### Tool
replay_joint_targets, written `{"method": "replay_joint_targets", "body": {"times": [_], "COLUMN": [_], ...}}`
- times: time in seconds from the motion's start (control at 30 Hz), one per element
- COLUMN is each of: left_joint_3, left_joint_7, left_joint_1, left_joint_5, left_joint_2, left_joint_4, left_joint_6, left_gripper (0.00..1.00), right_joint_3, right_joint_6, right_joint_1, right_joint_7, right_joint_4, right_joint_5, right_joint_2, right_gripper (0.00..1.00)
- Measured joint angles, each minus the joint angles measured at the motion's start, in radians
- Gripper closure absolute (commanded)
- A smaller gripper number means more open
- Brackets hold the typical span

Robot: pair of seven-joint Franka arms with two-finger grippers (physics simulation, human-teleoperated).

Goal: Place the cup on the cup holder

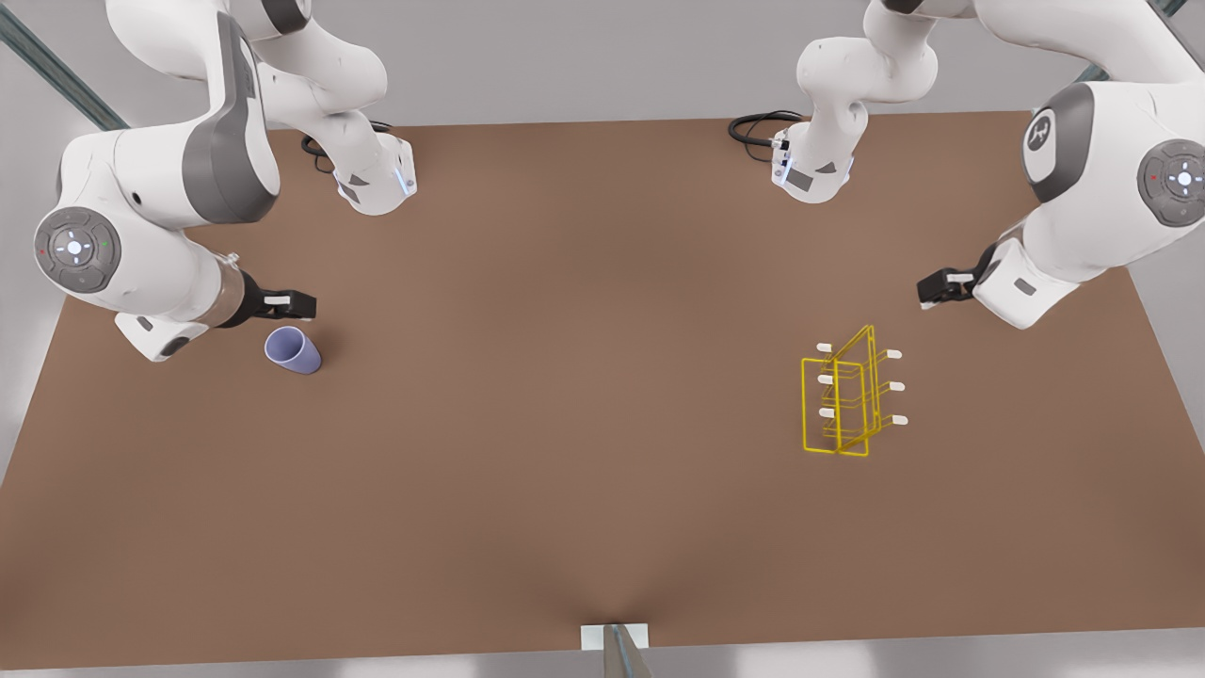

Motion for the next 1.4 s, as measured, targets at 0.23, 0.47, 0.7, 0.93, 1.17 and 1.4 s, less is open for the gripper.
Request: {"method": "replay_joint_targets", "body": {"times": [0.23,0.47,0.7,0.93,1.17,1.4], "left_joint_3": [-0.003,-0.004,-0.004,-0.004,-0.004,-0.002], "left_joint_7": [-0.004,-0.007,-0.011,-0.013,-0.015,-0.015], "left_joint_1": [-0.003,-0.030,-0.034,-0.034,-0.040,-0.036], "left_joint_5": [0.002,0.003,0.003,0.003,0.004,0.004], "left_joint_2": [-0.001,-0.001,0.004,0.008,0.007,0.006], "left_joint_4": [0.000,-0.001,-0.004,-0.006,-0.005,0.000], "left_joint_6": [-0.020,-0.043,-0.064,-0.073,-0.096,-0.107], "left_gripper": [0.00,0.00,0.00,0.00,0.00,0.00], "right_joint_3": [-0.001,-0.035,-0.104,-0.121,-0.125,-0.128], "right_joint_6": [0.058,0.555,0.810,0.828,0.881,0.876], "right_joint_1": [-0.001,-0.049,-0.067,-0.075,-0.104,-0.089], "right_joint_7": [0.001,-0.071,-0.192,-0.313,-0.407,-0.470], "right_joint_4": [-0.179,-0.661,-0.756,-0.859,-0.934,-0.931], "right_joint_5": [-0.040,-0.071,-0.073,-0.073,-0.077,-0.081], "right_joint_2": [0.018,0.019,0.010,-0.069,-0.087,-0.077], "right_gripper": [0.00,0.00,0.00,0.00,0.00,0.00]}}
